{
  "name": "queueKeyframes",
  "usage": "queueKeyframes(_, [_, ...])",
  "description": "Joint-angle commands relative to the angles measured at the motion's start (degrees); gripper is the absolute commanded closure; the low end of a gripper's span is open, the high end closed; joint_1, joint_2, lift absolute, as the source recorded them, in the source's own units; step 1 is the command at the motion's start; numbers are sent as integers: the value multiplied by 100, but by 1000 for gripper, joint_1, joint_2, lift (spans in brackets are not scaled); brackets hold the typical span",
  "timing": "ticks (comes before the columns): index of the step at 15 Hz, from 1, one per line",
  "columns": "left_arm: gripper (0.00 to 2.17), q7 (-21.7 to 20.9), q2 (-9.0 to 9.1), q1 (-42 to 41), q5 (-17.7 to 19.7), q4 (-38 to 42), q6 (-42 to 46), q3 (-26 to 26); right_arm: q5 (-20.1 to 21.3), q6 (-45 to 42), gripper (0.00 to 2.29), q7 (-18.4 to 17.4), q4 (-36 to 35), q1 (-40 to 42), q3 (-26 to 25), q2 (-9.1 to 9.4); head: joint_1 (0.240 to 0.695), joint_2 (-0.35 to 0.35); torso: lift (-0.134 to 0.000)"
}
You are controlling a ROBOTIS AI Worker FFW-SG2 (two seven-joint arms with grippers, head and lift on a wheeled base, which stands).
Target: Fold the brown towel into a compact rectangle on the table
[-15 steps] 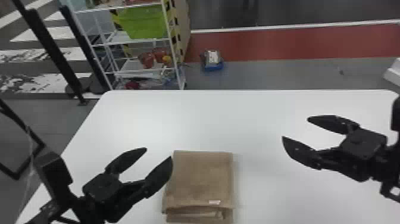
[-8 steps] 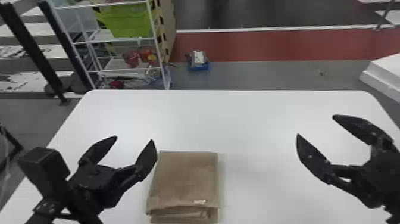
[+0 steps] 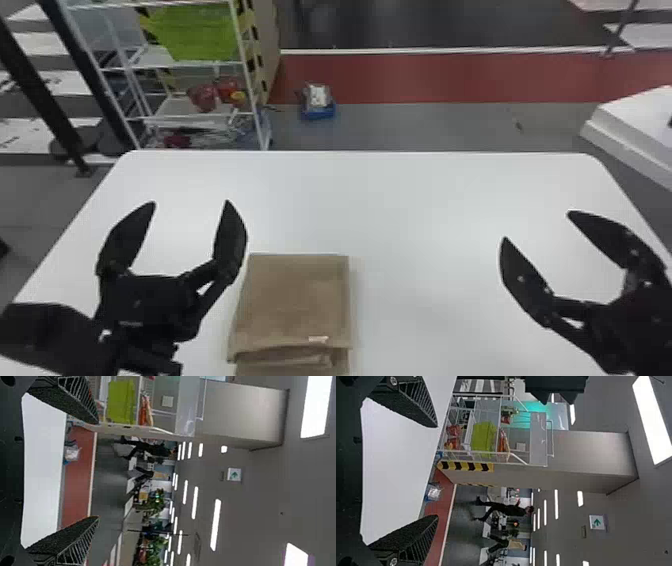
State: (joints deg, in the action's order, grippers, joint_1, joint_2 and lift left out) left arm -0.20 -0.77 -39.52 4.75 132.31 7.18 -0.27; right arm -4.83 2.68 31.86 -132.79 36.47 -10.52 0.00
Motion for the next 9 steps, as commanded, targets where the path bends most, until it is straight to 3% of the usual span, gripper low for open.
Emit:
queueKeyframes(1, [29, 20, -81, 6, -141, -188, 218, -123, -18, -25, 73, -39, 86, 53, -3, 5, 695, 44, -123])
queueKeyframes(9, [19, 3, -20, -3, -264, -250, -503, -79, -27, 80, 73, -250, 130, 53, 50, 5, 695, 11, -123])
